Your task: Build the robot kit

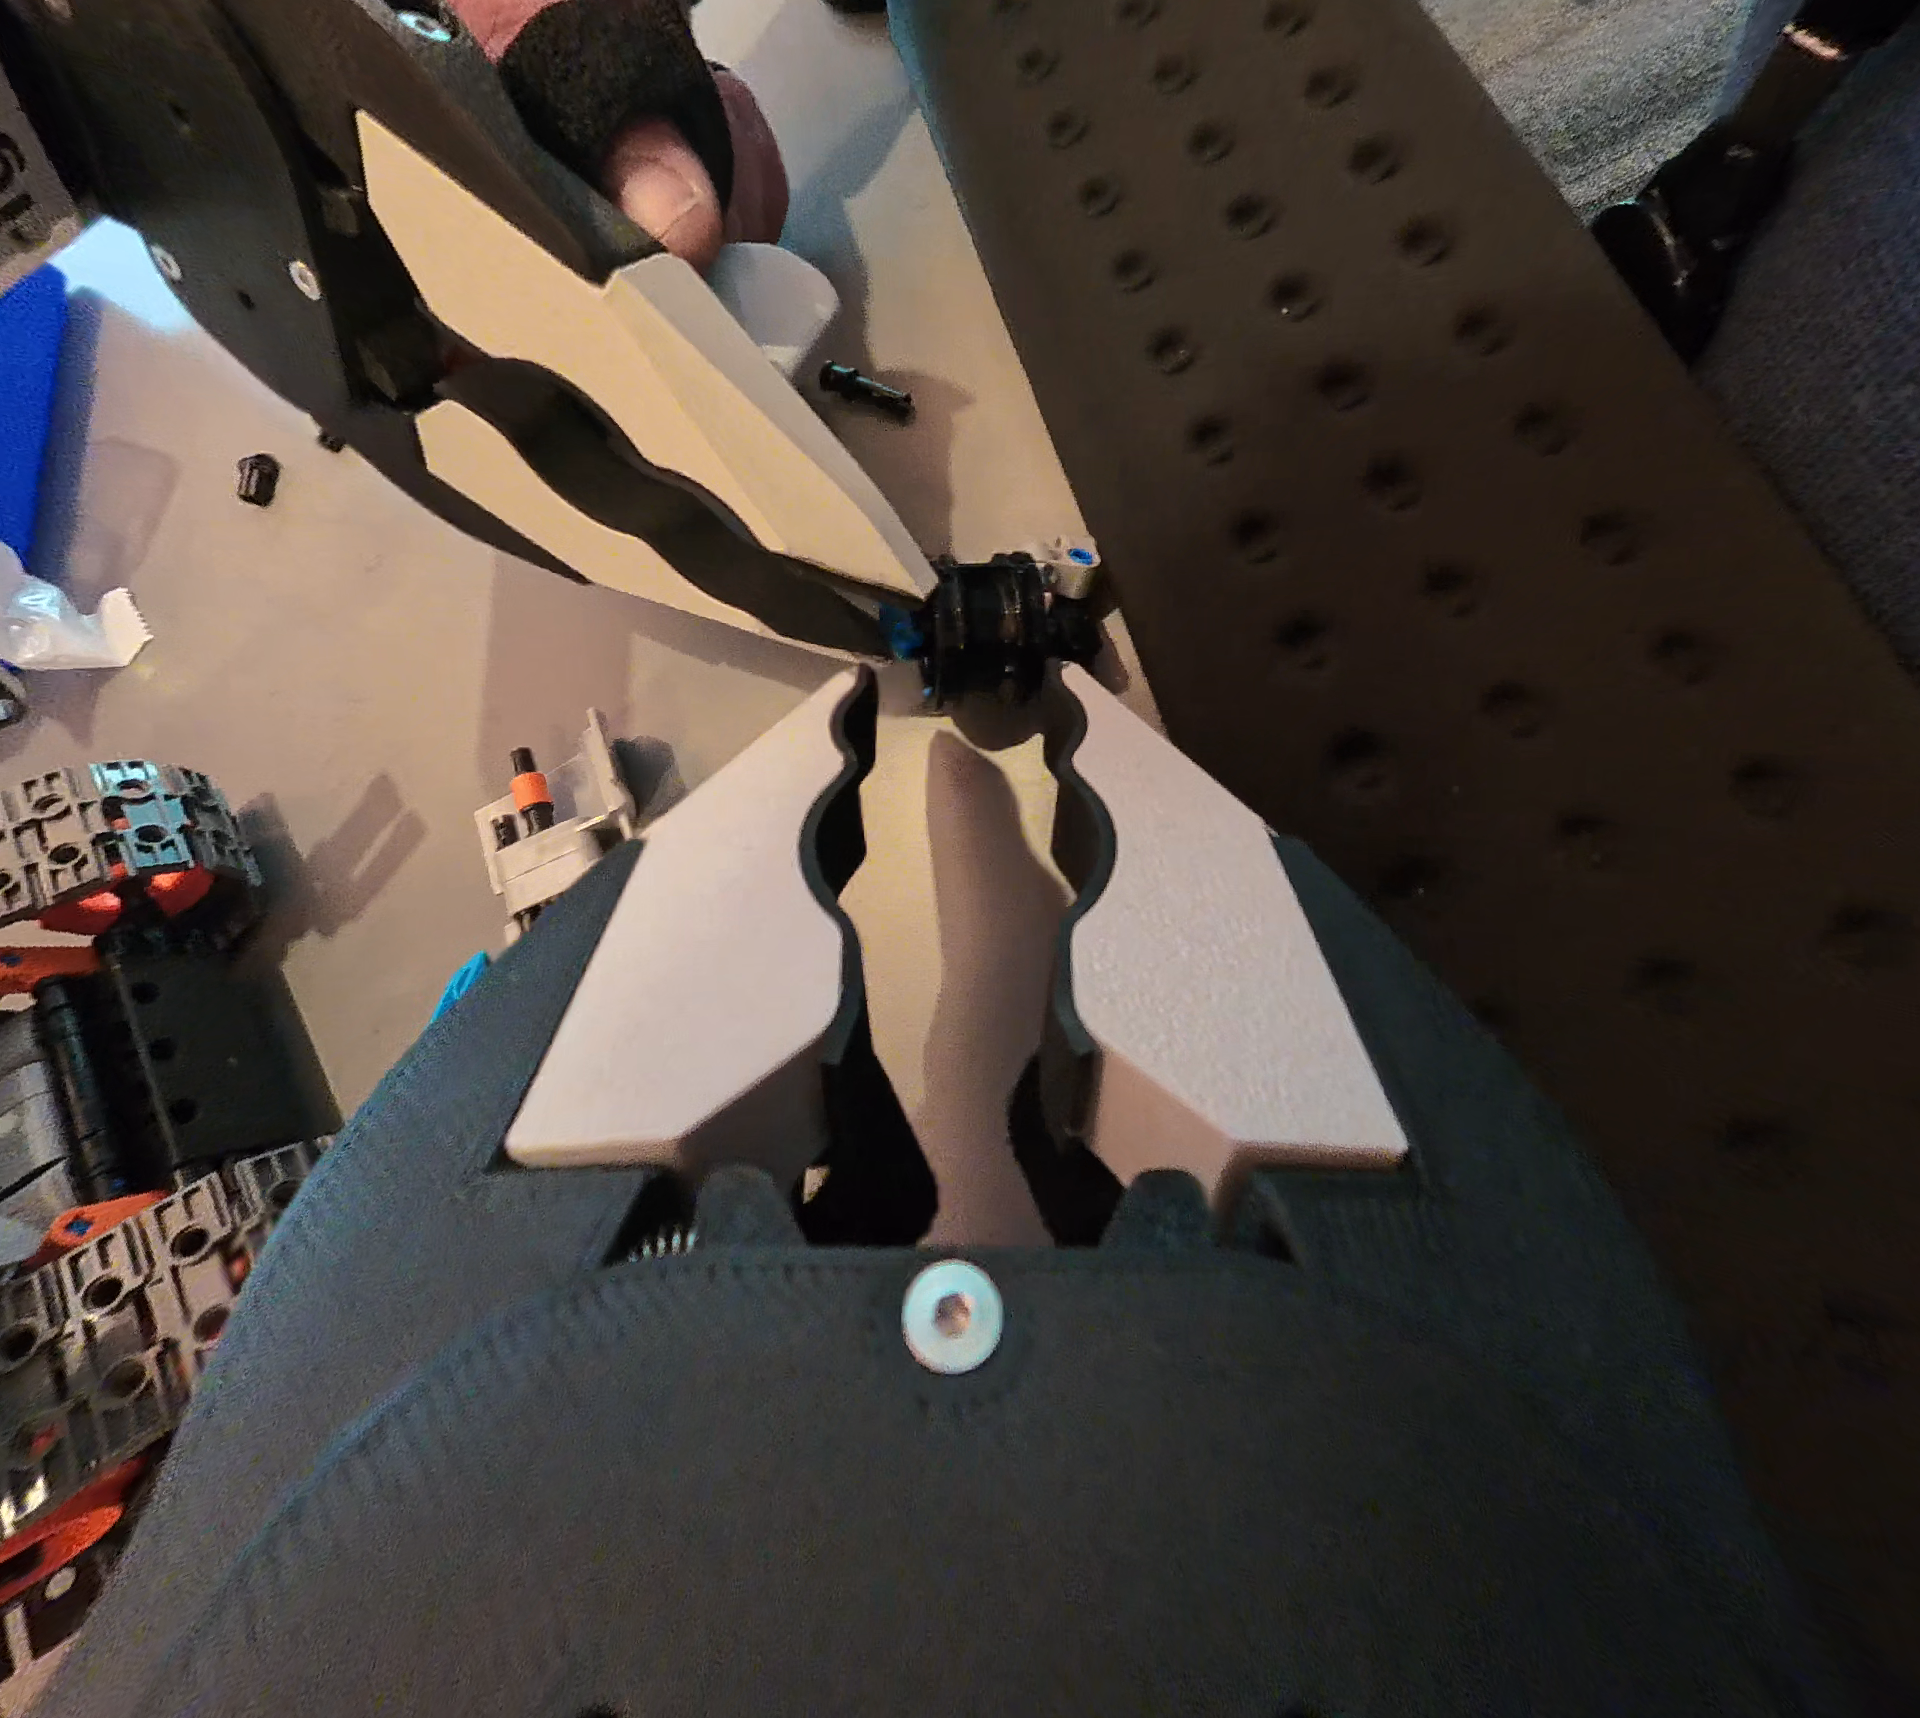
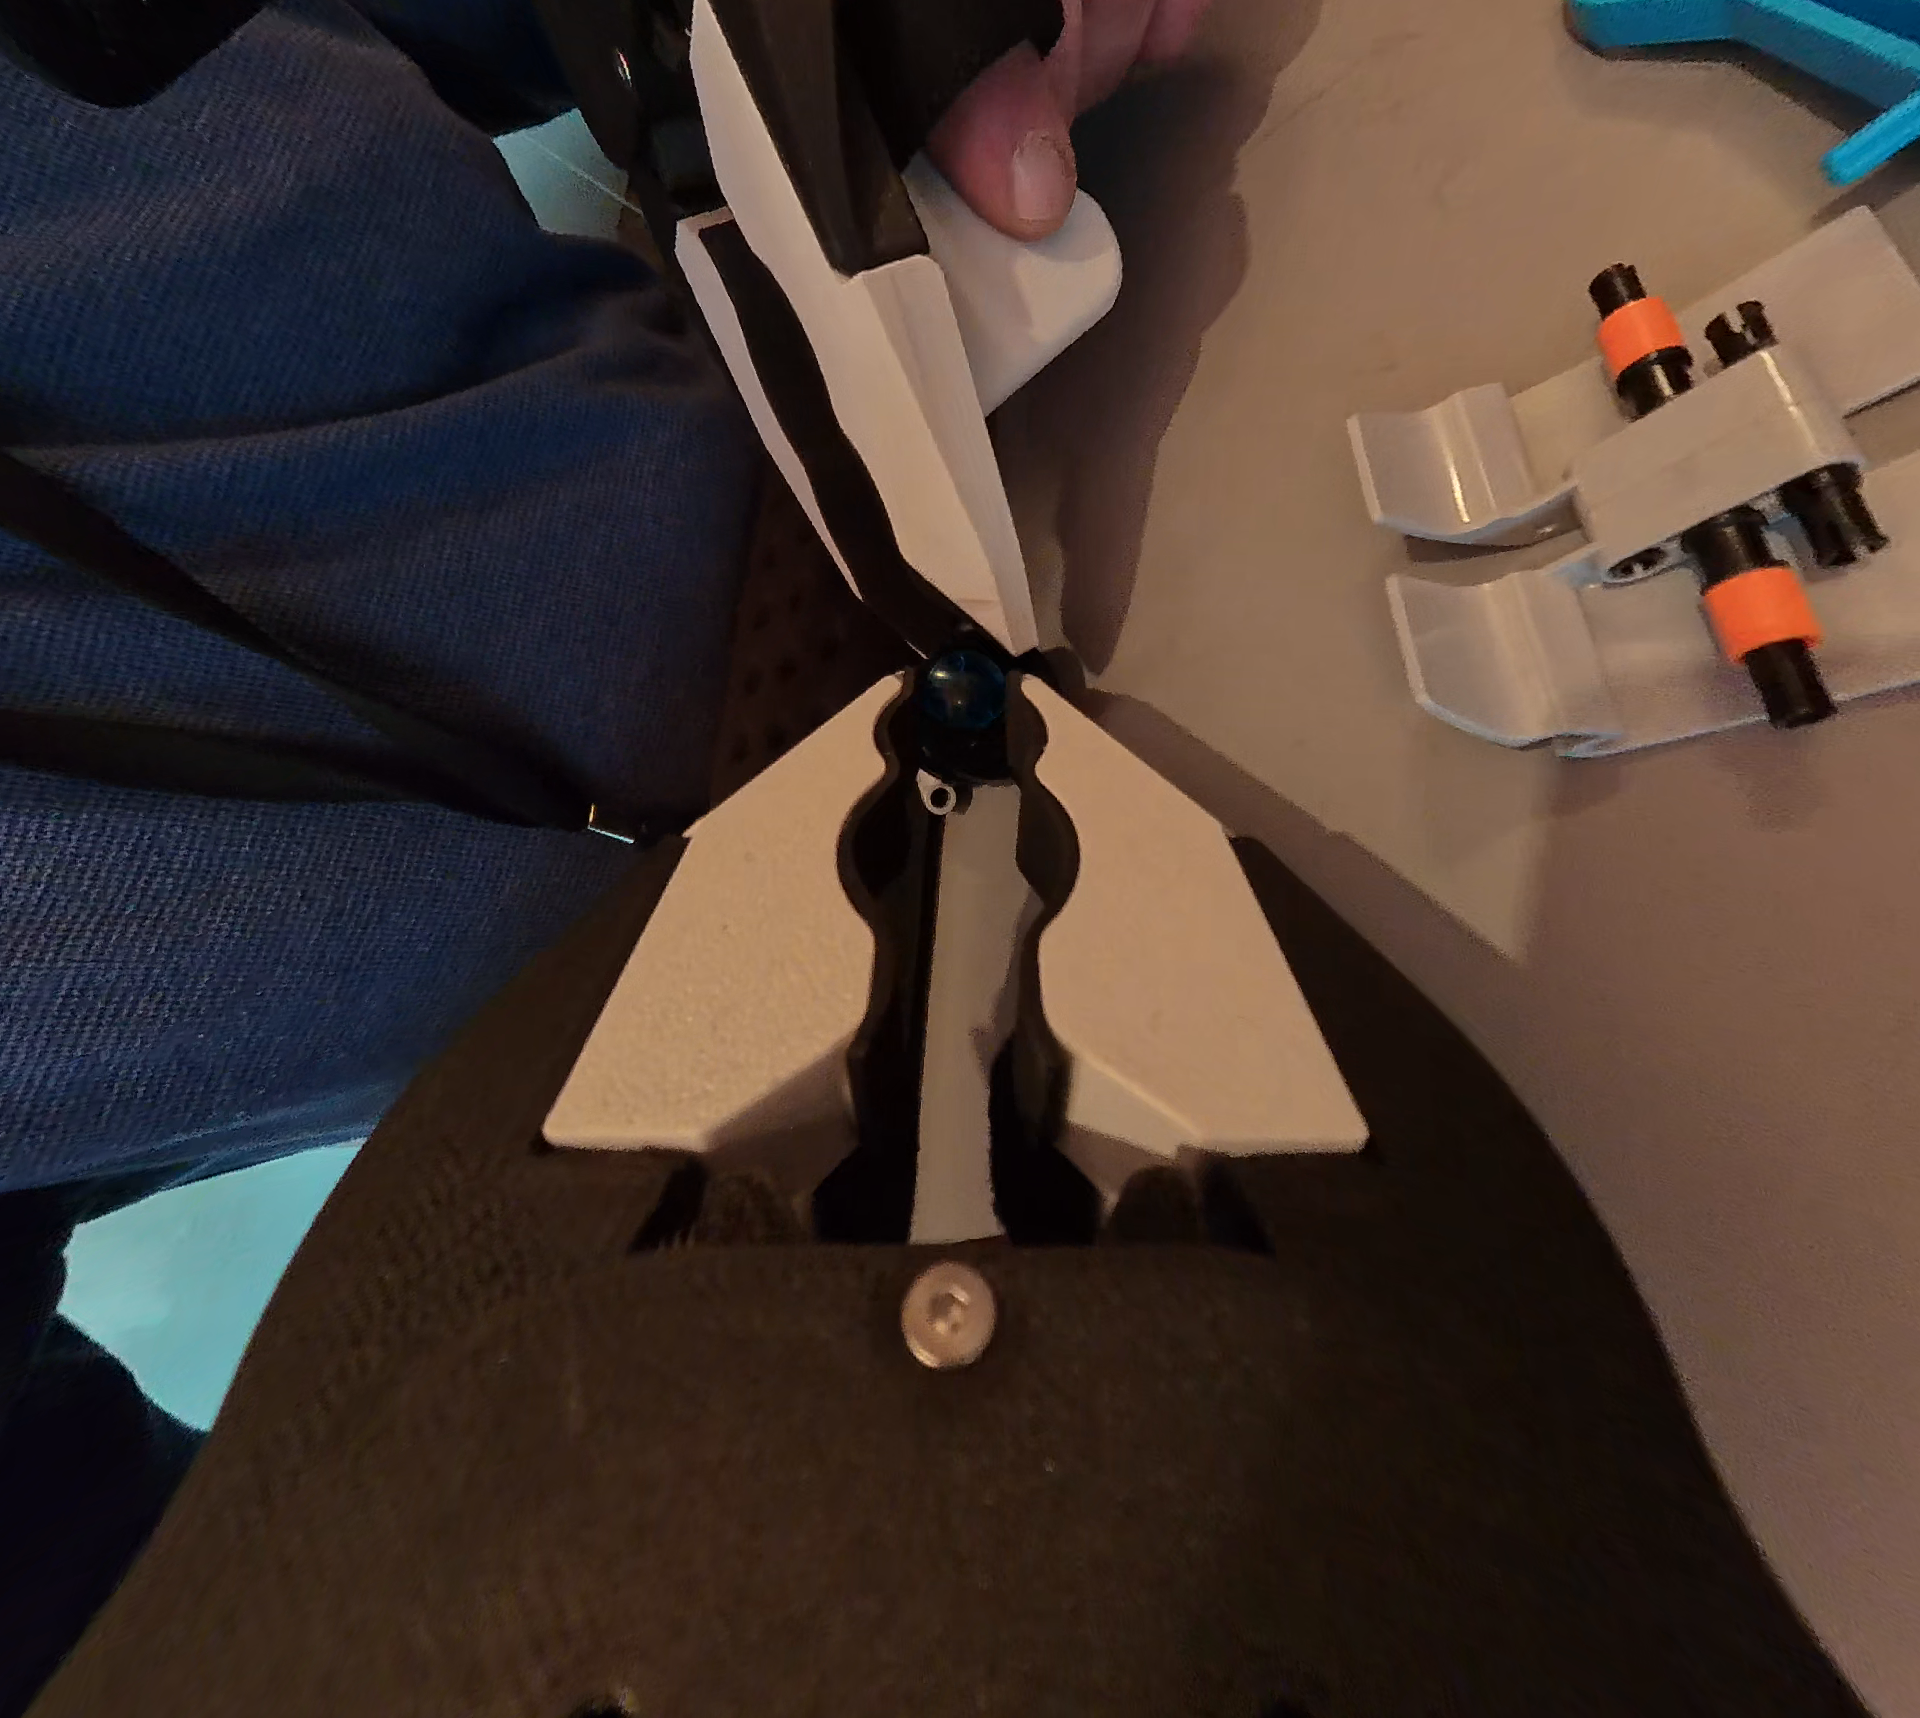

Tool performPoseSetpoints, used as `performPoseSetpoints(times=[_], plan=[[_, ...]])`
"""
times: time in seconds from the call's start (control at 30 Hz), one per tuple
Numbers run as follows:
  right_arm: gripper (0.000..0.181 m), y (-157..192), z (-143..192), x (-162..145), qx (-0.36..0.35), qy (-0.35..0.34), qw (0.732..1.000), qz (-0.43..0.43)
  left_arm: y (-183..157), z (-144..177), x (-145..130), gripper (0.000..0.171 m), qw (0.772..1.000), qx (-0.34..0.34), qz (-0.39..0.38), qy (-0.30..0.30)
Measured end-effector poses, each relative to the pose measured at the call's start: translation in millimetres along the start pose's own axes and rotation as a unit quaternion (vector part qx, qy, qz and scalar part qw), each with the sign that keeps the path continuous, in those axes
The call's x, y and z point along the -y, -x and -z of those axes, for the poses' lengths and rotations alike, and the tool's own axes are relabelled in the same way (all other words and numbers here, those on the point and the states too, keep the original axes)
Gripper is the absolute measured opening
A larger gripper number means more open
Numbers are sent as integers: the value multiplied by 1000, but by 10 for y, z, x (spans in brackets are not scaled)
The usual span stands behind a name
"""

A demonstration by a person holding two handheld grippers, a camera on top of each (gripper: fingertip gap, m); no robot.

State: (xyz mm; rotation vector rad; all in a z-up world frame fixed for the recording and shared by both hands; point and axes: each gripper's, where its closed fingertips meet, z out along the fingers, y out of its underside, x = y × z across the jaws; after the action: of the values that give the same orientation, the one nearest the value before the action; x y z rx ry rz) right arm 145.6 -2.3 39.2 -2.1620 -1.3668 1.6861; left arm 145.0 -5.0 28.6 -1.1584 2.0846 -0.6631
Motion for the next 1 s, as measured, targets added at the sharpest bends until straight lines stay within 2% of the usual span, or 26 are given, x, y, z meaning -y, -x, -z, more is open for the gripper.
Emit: performPoseSetpoints(times=[0.17, 0.23, 0.43, 0.47, 0.73, 1.0], plan=[[13, 5, -20, 2, 11, 9, 1000, -9, 12, -6, 17, 37, 1000, 15, -17, 2], [13, -28, -15, 24, 6, -4, 1000, -15, -23, -17, 2, 30, 1000, 7, -28, 6], [13, -17, -23, 7, 12, 1, 1000, -23, -42, -35, 6, 27, 1000, -6, -28, 4], [14, -12, -24, 10, 12, -2, 1000, -23, -82, -42, -6, 18, 999, -20, -29, 7], [14, -74, 86, 7, -25, -31, 999, -18, -65, -69, 15, 18, 999, -23, -23, 4], [13, -46, 110, -31, -31, -46, 998, -14, -55, -83, 29, 18, 999, -17, -36, 6]])
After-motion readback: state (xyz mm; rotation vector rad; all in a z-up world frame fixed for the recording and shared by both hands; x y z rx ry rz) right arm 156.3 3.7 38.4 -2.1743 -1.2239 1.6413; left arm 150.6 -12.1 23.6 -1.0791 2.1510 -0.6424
